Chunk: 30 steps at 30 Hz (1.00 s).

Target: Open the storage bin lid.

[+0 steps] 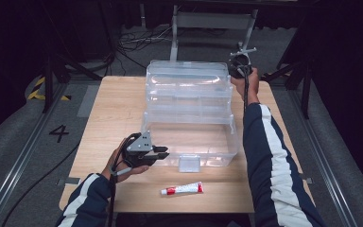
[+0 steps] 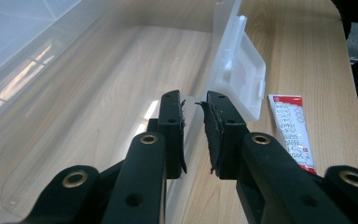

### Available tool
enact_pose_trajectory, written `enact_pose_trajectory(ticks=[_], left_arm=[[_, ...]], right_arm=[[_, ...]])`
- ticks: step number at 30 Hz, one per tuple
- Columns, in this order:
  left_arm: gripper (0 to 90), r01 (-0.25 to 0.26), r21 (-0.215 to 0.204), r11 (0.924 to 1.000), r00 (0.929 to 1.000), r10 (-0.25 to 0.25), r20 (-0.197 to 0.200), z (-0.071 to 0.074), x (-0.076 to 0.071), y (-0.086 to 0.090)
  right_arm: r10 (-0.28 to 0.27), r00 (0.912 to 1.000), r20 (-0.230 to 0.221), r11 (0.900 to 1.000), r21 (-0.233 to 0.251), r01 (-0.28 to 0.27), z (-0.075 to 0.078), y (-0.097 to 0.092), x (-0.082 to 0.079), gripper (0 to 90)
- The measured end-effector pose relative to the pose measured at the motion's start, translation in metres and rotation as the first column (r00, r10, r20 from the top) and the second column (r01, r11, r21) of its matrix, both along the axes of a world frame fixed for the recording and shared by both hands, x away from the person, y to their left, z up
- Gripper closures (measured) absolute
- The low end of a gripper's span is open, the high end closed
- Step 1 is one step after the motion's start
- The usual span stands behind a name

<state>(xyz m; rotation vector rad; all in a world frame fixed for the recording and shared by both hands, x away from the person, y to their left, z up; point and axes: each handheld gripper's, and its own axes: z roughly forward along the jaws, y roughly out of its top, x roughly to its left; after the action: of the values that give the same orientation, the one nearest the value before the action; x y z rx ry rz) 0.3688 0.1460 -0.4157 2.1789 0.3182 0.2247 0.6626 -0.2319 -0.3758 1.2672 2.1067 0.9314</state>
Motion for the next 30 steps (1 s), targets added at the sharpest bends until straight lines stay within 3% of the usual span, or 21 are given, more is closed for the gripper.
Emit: enact_pose_trajectory(ticks=[22,30], left_arm=[[77.4,0.003,-0.002,1.0000,1.0000,-0.003,-0.002,-0.0002,0.0000,0.0006],[77.3,0.001,-0.005,1.0000,1.0000,-0.001,-0.004,-0.0004,-0.0002,0.0007]], right_arm=[[-0.008,0.9999,-0.006,0.9996,0.026,0.008,-0.0076,-0.0063,-0.0021,80.0],[-0.002,1.0000,-0.006,0.9999,0.012,0.002,-0.0070,-0.0055,-0.0025,79.3]])
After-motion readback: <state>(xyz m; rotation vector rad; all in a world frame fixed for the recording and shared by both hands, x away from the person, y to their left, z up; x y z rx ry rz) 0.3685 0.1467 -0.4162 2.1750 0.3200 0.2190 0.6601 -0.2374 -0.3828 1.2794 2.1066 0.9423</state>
